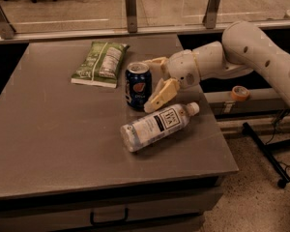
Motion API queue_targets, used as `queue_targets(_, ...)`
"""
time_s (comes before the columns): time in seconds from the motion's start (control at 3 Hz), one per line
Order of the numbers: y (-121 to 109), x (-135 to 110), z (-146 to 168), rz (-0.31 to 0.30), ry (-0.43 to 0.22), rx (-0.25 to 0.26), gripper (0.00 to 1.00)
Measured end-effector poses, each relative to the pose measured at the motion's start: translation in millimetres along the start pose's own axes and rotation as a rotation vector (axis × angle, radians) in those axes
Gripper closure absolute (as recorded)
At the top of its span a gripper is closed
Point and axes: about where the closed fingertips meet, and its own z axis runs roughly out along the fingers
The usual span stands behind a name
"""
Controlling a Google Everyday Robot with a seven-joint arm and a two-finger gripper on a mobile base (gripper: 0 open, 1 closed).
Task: Move pepsi can near blue plastic bottle
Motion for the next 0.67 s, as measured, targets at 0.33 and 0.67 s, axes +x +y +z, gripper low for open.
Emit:
queue_targets(0.33, -3, -19, -6, -0.007, -0.004, 0.045, 0.0)
queue_targets(0.67, -1, -38, -17, -0.014, -0.011, 0.097, 0.0)
